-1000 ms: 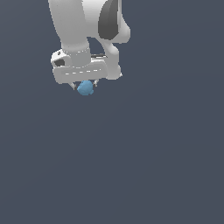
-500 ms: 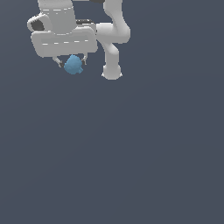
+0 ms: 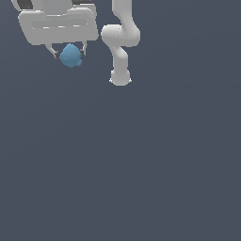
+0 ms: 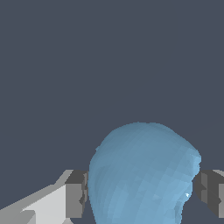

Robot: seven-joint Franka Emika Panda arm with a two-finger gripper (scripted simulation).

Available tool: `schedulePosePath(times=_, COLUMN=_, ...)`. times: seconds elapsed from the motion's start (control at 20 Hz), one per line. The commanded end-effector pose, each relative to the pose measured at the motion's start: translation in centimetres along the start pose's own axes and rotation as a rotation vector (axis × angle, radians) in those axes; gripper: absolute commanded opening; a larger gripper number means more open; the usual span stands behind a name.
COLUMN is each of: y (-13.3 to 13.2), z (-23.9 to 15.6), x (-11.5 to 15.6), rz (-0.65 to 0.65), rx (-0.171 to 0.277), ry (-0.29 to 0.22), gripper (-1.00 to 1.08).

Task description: Pick up the object and move it to a goal position.

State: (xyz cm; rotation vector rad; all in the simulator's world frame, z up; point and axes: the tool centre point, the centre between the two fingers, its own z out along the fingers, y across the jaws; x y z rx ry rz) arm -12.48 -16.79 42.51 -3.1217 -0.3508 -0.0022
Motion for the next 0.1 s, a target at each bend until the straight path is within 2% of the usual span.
schedulePosePath(times=0.0, y=0.12, z=-0.36, x=-0.10, rz=0.000, rx=0.000, ry=-0.001, gripper=-1.00)
schedulePosePath(times=0.05, y=0.13, z=-0.39, x=-0.11, rz=0.000, rx=0.000, ry=-0.001, gripper=-1.00)
